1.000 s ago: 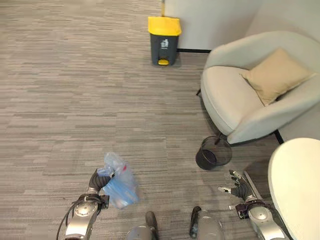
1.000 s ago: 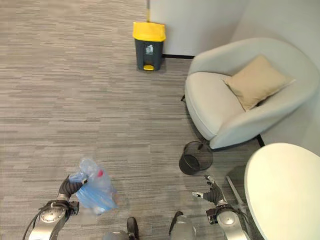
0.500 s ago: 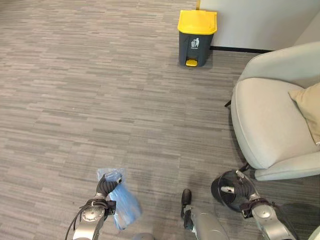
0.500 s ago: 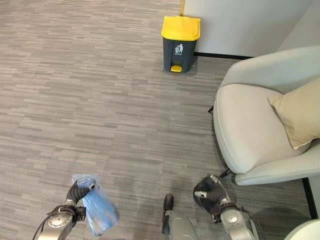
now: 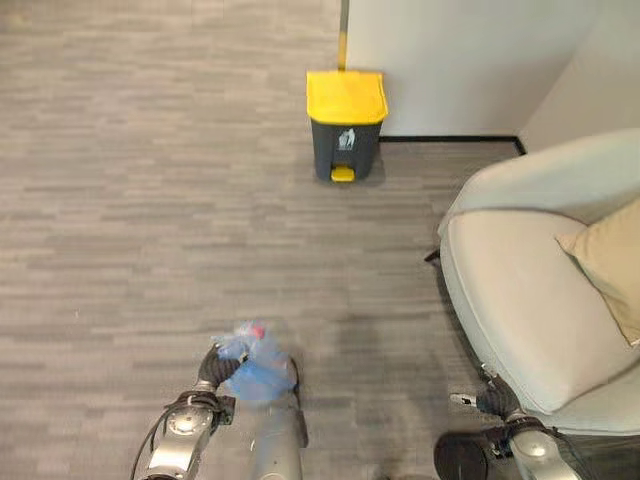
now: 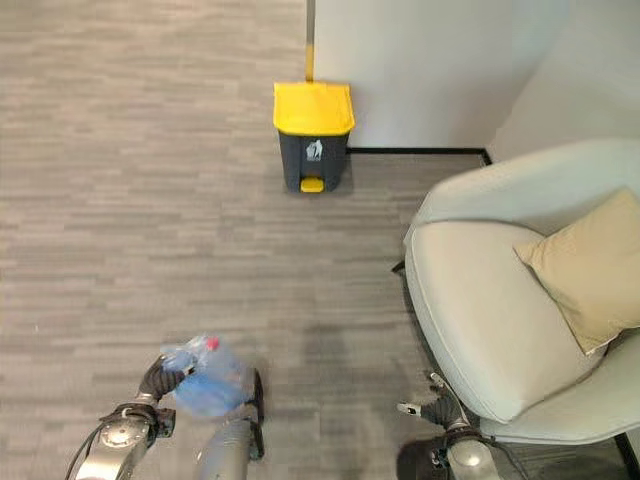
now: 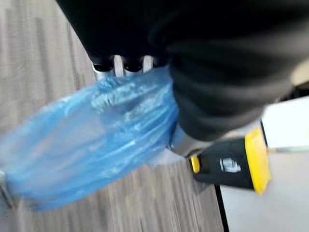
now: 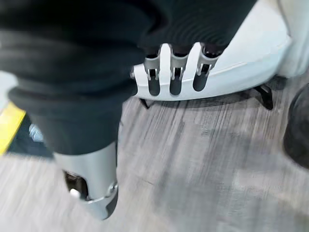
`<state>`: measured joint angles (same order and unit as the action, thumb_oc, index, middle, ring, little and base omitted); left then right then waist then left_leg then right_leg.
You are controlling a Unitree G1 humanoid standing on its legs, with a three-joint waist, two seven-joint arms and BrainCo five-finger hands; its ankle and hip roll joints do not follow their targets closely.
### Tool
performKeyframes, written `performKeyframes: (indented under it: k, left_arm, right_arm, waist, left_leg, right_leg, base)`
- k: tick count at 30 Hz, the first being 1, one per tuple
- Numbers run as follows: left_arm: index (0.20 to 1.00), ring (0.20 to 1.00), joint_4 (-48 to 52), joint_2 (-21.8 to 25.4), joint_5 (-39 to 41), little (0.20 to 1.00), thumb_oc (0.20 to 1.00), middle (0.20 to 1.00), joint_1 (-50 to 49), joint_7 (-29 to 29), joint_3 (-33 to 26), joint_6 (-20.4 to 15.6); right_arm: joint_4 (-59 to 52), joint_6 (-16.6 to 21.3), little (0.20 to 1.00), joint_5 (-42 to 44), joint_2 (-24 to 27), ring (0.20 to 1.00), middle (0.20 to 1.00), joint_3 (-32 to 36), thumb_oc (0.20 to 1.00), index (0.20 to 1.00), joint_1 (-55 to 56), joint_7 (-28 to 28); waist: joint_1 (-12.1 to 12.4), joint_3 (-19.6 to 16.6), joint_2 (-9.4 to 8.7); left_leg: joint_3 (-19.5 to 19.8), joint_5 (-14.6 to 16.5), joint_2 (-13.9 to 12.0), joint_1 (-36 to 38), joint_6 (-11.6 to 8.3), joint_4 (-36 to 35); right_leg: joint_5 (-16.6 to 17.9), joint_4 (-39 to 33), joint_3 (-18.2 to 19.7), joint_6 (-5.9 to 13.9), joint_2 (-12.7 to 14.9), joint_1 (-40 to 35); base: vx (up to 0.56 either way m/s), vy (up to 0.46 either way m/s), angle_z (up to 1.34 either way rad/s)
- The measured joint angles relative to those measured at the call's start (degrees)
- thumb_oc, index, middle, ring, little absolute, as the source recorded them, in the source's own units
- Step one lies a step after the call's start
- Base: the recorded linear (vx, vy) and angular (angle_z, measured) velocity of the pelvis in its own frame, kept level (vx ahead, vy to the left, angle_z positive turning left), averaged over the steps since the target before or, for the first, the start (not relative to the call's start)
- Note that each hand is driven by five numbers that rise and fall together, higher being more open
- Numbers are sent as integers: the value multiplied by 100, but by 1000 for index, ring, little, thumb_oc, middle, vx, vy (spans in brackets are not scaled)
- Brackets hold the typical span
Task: Gather garbage on tea table into small bin, then transfer packed bag to large trash can.
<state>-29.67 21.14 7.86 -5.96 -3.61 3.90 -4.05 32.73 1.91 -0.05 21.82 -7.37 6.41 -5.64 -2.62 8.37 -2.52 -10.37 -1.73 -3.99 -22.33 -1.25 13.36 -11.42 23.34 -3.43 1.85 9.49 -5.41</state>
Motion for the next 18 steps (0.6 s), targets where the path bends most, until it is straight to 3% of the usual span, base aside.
performKeyframes:
  k: [1, 2, 3, 6, 7, 8, 9, 10, 11, 14, 15, 16, 17, 18]
  left_arm:
    - [200, 200, 50, 194, 0, 200, 200, 200, 16, -6, 4, -23]
    - [200, 200, 49, 373, 0, 200, 200, 200, 139, -21, 0, -24]
    - [200, 200, 49, 512, 1, 200, 200, 200, 255, -51, -7, -25]
    - [200, 200, 56, 633, 2, 200, 200, 200, 470, -93, -10, -29]
    - [200, 200, 102, 591, 3, 200, 200, 200, 463, -98, -13, -53]
    - [200, 200, 90, 547, 5, 200, 200, 200, 514, -111, -39, -75]
    - [200, 200, 161, 675, 4, 200, 200, 200, 417, -103, -86, -90]
    - [200, 200, -77, 525, 6, 200, 200, 200, 372, -167, -281, -13]
    - [200, 200, -72, 452, 6, 200, 200, 200, 299, -136, -235, -16]
    - [200, 200, 37, 289, 6, 200, 200, 200, 309, -131, -224, -25]
    - [200, 200, 37, 202, 6, 200, 200, 200, 401, -131, -221, -26]
    - [200, 200, 46, 161, 6, 200, 200, 200, 389, -129, -226, -30]
    - [200, 200, 33, 71, 6, 200, 200, 200, 319, -110, -229, -28]
    - [200, 200, -26, -97, 5, 200, 200, 200, 288, -87, -175, -13]
  right_arm:
    - [-86, 22, 1000, 0, -36, 1000, 1000, -122, 1000, 1000, 23, 6]
    - [-135, 21, 1000, 1, -128, 1000, 1000, -119, 1000, 1000, 17, 4]
    - [-215, 17, 1000, 5, -185, 1000, 1000, -119, 1000, 1000, -11, 5]
    - [-266, 19, 1000, 6, -241, 1000, 1000, -119, 1000, 1000, -118, 6]
    - [-269, 25, 1000, 12, -216, 1000, 1000, -116, 1000, 1000, -319, 1]
    - [-285, 42, 1000, 15, -280, 1000, 1000, -138, 1000, 1000, -489, 0]
    - [-222, 58, 1000, 24, -315, 1000, 1000, -131, 1000, 1000, -645, 14]
    - [-204, 17, 1000, 120, -313, 1000, 1000, -167, 1000, 1000, -781, 49]
    - [-215, -5, 1000, 122, -304, 1000, 1000, -136, 1000, 1000, -685, 73]
    - [-223, -4, 1000, 122, -216, 1000, 1000, -132, 1000, 1000, -608, 87]
    - [-213, -4, 1000, 122, -164, 1000, 1000, -110, 1000, 1000, -605, 98]
    - [-215, -3, 1000, 121, -157, 1000, 1000, -105, 1000, 1000, -578, 103]
    - [-212, 13, 1000, 121, -115, 1000, 1000, -110, 1000, 1000, -518, 109]
    - [-147, 28, 1000, 121, 10, 1000, 1000, -91, 1000, 1000, -456, 110]
  waist:
    - [-34, -129, -111]
    - [-53, -185, -246]
    - [-37, -173, -357]
    - [-26, -143, -384]
    - [-23, -19, -184]
    - [-16, 164, -273]
    - [-9, 352, -364]
    - [56, 524, -331]
    - [7, 654, -253]
    - [-35, 715, -24]
    - [-33, 743, 87]
    - [-29, 716, 60]
    - [-97, 675, 87]
    - [-175, 631, 269]
  left_leg:
    - [14, -64, 242, 140, 205, -131]
    - [8, -23, 433, 236, 281, -263]
    - [6, -66, 574, 361, 292, -442]
    - [43, -311, 795, 644, 335, -844]
    - [176, -30, 898, 999, -78, -1169]
    - [-281, 700, 734, 884, -268, -533]
    - [51, 1436, 498, 623, 573, 893]
    - [27, 1554, 654, 1000, 495, 562]
    - [38, 1389, 873, 1533, 591, 33]
    - [50, 1379, 1027, 2339, 607, -528]
    - [27, 1384, 1046, 2563, 599, -617]
    - [-44, 1395, 1133, 2698, 558, -538]
    - [43, 1471, 1200, 2994, 299, -548]
    - [209, 1466, 1187, 3206, 201, -559]
  right_leg:
    - [-78, 772, 43, 140, 235, 451]
    - [-151, 1089, 59, 230, 381, 783]
    - [-236, 1283, 25, 268, 416, 1085]
    - [-335, 1212, -23, 362, 342, 1597]
    - [-329, 713, -210, 229, 87, 1959]
    - [-15, 73, -307, -74, 104, 2124]
    - [426, -290, -76, 844, 577, 2641]
    - [768, -958, -484, 717, 578, 3060]
    - [1189, -1489, -830, 484, 453, 3177]
    - [1662, -1631, -1426, -141, -8, 3172]
    - [1829, -1650, -1646, -506, -292, 3154]
    - [2114, -1835, -1735, -958, -538, 3006]
    - [2052, -1864, -1896, -1119, -736, 2791]
    - [2059, -1795, -1819, -1321, -842, 2557]
  base:
    - [221, 217, -36]
    - [151, 137, -14]
    - [149, 113, 2]
    - [258, 120, 10]
    - [330, 101, 24]
    - [509, 75, 25]
    - [685, 30, 4]
    - [760, -60, 13]
    - [570, -123, 16]
    - [277, -147, 34]
    - [338, -192, 22]
    - [578, -376, 20]
    - [345, -243, 37]
    - [418, -373, 36]
